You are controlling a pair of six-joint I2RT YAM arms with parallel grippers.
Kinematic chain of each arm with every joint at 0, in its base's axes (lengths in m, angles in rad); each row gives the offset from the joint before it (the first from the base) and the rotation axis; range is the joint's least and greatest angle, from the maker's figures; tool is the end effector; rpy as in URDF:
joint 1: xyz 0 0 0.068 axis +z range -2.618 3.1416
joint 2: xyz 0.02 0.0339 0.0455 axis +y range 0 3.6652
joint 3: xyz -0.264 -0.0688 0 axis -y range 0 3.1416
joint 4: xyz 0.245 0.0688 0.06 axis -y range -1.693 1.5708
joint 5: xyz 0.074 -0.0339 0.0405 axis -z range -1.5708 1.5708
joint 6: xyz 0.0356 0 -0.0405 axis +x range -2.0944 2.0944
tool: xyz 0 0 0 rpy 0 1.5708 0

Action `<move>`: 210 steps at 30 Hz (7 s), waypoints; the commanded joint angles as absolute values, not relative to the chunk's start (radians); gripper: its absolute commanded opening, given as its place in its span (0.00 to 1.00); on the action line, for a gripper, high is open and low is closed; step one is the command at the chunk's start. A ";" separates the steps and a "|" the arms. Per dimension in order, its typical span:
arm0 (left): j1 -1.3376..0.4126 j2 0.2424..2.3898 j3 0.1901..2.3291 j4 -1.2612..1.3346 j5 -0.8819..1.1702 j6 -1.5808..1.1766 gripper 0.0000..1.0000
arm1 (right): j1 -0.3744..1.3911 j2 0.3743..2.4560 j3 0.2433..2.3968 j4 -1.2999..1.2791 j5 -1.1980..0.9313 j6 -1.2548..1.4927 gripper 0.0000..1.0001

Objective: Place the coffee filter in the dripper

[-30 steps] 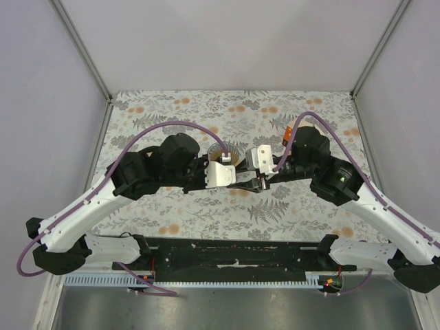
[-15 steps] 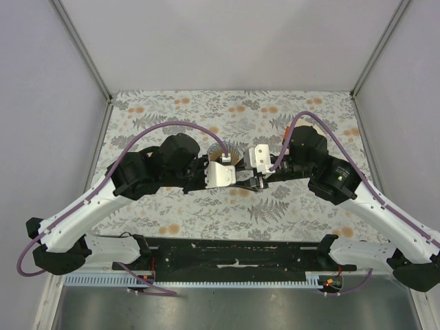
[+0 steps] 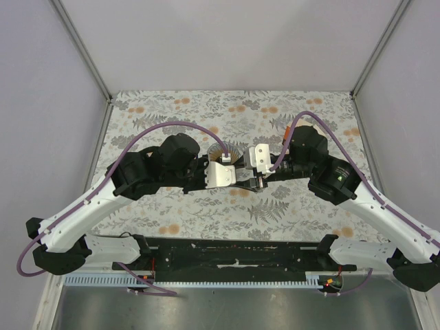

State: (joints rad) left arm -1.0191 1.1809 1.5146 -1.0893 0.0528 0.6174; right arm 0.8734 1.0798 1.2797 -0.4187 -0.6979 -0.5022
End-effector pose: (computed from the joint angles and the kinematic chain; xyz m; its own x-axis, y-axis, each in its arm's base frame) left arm 0.1091 -0.1809 0.4195 0.2109 0.7602 -0.6144 0.9179 0.0620 0.3919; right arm 0.1254 0.1853 0.4318 0.3544 -0.1512 -0.9228 -0.9350 -0.0702 -0.3476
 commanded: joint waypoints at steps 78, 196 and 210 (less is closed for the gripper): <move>-1.022 1.149 1.554 -1.019 0.038 0.485 0.02 | 0.655 0.988 1.149 -0.233 -0.804 -0.263 0.91; -0.853 1.324 1.841 -1.160 0.623 0.296 0.08 | 0.784 1.200 1.436 -0.848 -0.870 -0.680 0.00; -0.851 1.330 1.879 -1.154 0.531 0.288 0.05 | 0.782 1.184 1.417 -0.844 -0.862 -0.675 0.00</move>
